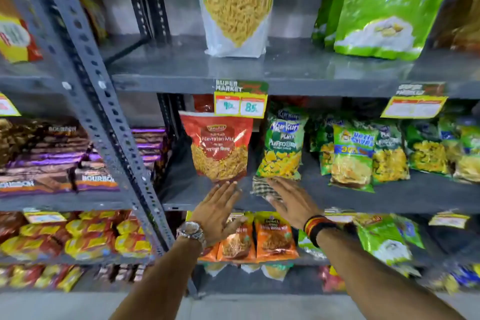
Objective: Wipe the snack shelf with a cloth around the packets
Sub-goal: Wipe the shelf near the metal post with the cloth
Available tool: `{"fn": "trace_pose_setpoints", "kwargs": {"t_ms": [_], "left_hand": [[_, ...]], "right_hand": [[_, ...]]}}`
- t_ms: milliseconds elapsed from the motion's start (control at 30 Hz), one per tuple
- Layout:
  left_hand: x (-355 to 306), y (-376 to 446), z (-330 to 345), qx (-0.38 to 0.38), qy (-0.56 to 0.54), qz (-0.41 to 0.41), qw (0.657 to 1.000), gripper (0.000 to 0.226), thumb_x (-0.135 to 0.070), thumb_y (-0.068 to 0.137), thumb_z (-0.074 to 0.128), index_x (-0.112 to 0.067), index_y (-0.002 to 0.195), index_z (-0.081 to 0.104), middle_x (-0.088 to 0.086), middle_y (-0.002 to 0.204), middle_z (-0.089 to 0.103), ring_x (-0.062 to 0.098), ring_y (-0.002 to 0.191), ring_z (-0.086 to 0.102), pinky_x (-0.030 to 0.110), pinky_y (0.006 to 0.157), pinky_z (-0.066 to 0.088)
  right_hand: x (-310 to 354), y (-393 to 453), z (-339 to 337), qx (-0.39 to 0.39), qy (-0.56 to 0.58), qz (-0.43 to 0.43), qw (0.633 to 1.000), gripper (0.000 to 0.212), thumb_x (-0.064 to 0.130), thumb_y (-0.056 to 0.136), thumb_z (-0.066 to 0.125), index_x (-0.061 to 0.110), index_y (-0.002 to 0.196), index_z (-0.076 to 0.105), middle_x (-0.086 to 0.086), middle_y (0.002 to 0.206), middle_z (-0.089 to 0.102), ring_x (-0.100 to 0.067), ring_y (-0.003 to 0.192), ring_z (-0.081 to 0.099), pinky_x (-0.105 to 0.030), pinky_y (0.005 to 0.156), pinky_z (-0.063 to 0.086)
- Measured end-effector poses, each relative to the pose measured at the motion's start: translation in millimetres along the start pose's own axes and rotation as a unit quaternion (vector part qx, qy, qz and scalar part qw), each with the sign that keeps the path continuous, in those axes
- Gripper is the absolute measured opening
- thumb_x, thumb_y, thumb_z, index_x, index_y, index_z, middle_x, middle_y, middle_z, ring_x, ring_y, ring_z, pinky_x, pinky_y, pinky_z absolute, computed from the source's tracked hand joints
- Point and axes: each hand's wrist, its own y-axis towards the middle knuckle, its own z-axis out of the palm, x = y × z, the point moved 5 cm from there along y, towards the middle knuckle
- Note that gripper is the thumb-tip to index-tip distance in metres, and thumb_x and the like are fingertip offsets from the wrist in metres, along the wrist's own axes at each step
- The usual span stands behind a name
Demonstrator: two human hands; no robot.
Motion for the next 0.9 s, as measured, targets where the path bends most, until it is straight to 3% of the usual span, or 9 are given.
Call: {"fn": "trace_pose_setpoints", "kwargs": {"t_ms": [100, 300, 400, 600, 800, 900], "left_hand": [[23.5, 8.2, 28.7, 0.003, 0.008, 0.01, 1.0, 0.075, -0.061, 0.101, 0.035, -0.011, 0.158, 0.029, 0.012, 0.164, 0.029, 0.03, 0.152, 0.024, 0.046, 0.122, 0.011], [41.2, 14.4, 52.8, 0.041, -0.022, 0.062, 0.997, 0.07, -0.054, 0.105, 0.035, -0.014, 0.161, 0.019, 0.007, 0.167, 0.021, 0.023, 0.154, 0.018, 0.045, 0.125, 0.016], [47.4, 22.0, 55.4, 0.032, -0.03, 0.092, 0.995, 0.067, -0.05, 0.106, 0.034, -0.013, 0.16, 0.019, 0.006, 0.167, 0.019, 0.022, 0.155, 0.017, 0.044, 0.126, 0.016], [53.2, 27.2, 59.0, -0.001, -0.012, 0.115, 0.993, 0.063, -0.047, 0.109, 0.023, -0.011, 0.16, 0.02, 0.007, 0.166, 0.024, 0.02, 0.154, 0.02, 0.038, 0.126, 0.013], [52.8, 28.3, 49.5, 0.015, -0.004, 0.126, 0.992, 0.061, -0.041, 0.108, 0.027, -0.01, 0.16, 0.02, 0.008, 0.166, 0.022, 0.02, 0.153, 0.018, 0.039, 0.126, 0.014], [46.6, 26.1, 41.9, 0.033, -0.015, 0.102, 0.994, 0.06, -0.039, 0.107, 0.028, -0.012, 0.16, 0.018, 0.007, 0.166, 0.02, 0.017, 0.153, 0.012, 0.041, 0.125, 0.019]], "right_hand": [[-9.0, 17.8, 27.4, 0.006, 0.012, 0.037, 0.999, 0.063, 0.06, 0.095, 0.018, 0.03, 0.15, 0.026, 0.004, 0.156, 0.034, -0.017, 0.144, 0.031, -0.038, 0.116, 0.03], [-11.2, 15.6, 38.4, -0.044, 0.003, 0.032, 0.999, 0.052, 0.054, 0.099, 0.032, 0.034, 0.147, 0.034, 0.003, 0.151, 0.041, -0.02, 0.137, 0.039, -0.044, 0.112, 0.033], [-17.1, 36.8, 39.7, -0.013, -0.004, -0.002, 1.0, 0.052, 0.056, 0.098, 0.034, 0.037, 0.146, 0.034, 0.007, 0.152, 0.038, -0.018, 0.136, 0.04, -0.044, 0.111, 0.035], [-20.7, 37.6, 60.6, -0.021, -0.027, -0.015, 0.999, 0.05, 0.057, 0.099, 0.028, 0.04, 0.146, 0.031, 0.011, 0.153, 0.038, -0.01, 0.142, 0.034, -0.039, 0.119, 0.024], [-16.0, 31.1, 52.9, -0.064, 0.063, 0.032, 0.995, 0.042, 0.042, 0.097, 0.046, 0.044, 0.139, 0.042, 0.016, 0.143, 0.051, -0.007, 0.135, 0.044, -0.035, 0.115, 0.035], [-9.1, 21.5, 46.4, -0.046, 0.11, 0.057, 0.991, 0.046, 0.031, 0.096, 0.053, 0.048, 0.137, 0.043, 0.017, 0.141, 0.053, -0.009, 0.133, 0.047, -0.037, 0.11, 0.041]]}}
